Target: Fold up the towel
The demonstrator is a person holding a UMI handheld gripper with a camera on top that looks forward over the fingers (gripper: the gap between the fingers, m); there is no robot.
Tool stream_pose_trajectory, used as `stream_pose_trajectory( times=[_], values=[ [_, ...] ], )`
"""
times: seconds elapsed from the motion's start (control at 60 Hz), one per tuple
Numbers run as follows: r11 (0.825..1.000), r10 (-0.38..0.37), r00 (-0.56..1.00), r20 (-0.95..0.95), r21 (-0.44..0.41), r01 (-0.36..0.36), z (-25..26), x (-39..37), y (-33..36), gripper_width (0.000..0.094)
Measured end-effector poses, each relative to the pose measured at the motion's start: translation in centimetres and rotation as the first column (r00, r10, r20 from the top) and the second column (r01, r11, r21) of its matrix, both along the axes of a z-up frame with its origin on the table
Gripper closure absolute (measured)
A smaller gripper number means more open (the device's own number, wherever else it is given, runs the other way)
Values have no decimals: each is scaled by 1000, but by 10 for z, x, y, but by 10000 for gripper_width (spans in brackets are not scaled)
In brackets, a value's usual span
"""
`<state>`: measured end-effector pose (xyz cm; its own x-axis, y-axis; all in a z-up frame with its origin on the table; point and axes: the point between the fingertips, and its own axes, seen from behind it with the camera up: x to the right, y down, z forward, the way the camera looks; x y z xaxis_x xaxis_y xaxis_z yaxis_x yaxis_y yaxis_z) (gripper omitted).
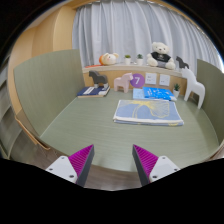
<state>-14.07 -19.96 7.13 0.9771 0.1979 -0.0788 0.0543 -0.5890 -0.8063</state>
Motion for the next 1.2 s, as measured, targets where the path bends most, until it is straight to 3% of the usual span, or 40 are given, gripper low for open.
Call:
stream_pose_trajectory(
  times=[0.133,0.367,0.583,0.667,0.85,1.067,1.2],
  values=[
    [1000,-23,1000,21,-13,24,-16,-32,79,194],
    [990,-134,988,74,-36,137,-39,-40,213,227],
    [974,-194,972,136,-94,207,-73,-14,278,276],
    [972,-190,970,150,-113,208,-82,-8,282,372],
    [963,-226,950,217,-94,251,-84,16,281,854],
    [959,-203,975,92,-183,216,-75,14,278,875],
    [970,-203,976,75,-118,210,-20,53,280,880]
  ],
)
